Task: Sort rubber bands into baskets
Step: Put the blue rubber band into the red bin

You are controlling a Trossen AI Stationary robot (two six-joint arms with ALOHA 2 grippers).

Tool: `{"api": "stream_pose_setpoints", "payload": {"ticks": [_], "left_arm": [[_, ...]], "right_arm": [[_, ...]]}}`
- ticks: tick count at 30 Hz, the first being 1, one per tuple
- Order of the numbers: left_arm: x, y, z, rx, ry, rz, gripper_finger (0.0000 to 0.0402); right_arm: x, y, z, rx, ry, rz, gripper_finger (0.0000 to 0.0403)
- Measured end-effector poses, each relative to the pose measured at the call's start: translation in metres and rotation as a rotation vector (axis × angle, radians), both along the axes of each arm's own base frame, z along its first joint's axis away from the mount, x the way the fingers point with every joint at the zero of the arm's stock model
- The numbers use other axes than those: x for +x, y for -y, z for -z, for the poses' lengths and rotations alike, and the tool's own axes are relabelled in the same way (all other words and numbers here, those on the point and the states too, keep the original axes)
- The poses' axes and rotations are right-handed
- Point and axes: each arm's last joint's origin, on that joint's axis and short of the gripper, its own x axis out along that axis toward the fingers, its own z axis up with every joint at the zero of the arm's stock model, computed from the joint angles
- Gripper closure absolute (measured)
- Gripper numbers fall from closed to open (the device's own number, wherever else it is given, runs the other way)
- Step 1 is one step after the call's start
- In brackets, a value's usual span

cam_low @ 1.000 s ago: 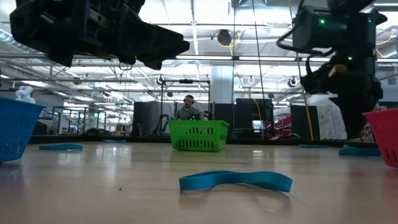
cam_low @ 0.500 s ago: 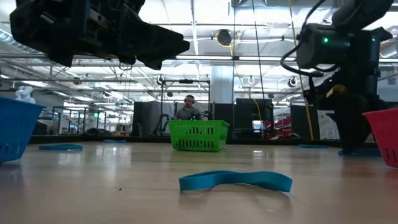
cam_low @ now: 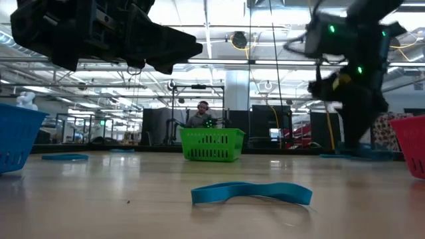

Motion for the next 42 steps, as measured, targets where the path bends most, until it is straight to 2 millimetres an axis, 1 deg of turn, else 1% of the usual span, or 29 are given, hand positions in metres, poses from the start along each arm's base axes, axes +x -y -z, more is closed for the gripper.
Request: {"api": "stream_pose_setpoints", "payload": {"ticks": [2, 6, 11, 15, 17, 19, 21, 23, 25, 29, 32, 36, 42], "left_arm": [[0.0, 0.0, 0.0, 0.0, 0.0, 0.0, 0.0265], [0.0, 0.0, 0.0, 0.0, -0.003, 0.0, 0.0265], [0.0, 0.0, 0.002, 0.003, -0.018, 0.0, 0.0265], [0.0, 0.0, 0.002, 0.003, -0.02, 0.0, 0.0265], [0.0, 0.0, 0.002, 0.002, -0.021, 0.0, 0.0265], [0.0, 0.0, 0.002, -0.005, -0.022, -0.001, 0.0265], [0.0, 0.0, 0.002, -0.02, -0.027, -0.003, 0.0265], [0.0, 0.0, 0.002, -0.021, -0.027, -0.003, 0.0265], [0.0, 0.0, 0.002, -0.02, -0.027, -0.003, 0.0265], [0.0, 0.0, 0.002, -0.016, -0.025, -0.002, 0.0265], [0.0, 0.0, 0.002, -0.013, -0.025, -0.002, 0.0265], [0.0, 0.0, 0.002, -0.014, -0.025, -0.002, 0.0265], [0.0, 0.0, 0.002, -0.014, -0.025, -0.002, 0.0265]], "right_arm": [[0.006, -0.002, -0.012, -0.004, 0.01, -0.033, 0.04], [0.023, -0.013, -0.041, 0.016, 0.116, -0.107, 0.0401], [0.041, -0.044, -0.076, 0.063, 0.286, -0.216, 0.0402], [0.044, -0.069, -0.098, 0.066, 0.369, -0.247, 0.0402], [0.04, -0.076, -0.101, 0.046, 0.361, -0.234, 0.0402], [0.032, -0.078, -0.099, 0.008, 0.301, -0.205, 0.0402], [0.022, -0.076, -0.093, -0.052, 0.205, -0.152, 0.0403], [0.011, -0.07, -0.08, -0.126, 0.083, -0.088, 0.0403], [0.002, -0.064, -0.064, -0.172, -0.002, -0.045, 0.0403], [-0.008, -0.054, -0.035, -0.187, -0.06, -0.016, 0.0401], [-0.012, -0.048, -0.02, -0.185, -0.08, -0.001, 0.0389], [-0.017, -0.039, -0.011, -0.193, -0.118, 0.03, 0.0355], [-0.017, -0.034, -0.01, -0.184, -0.124, 0.059, 0.03]]}}
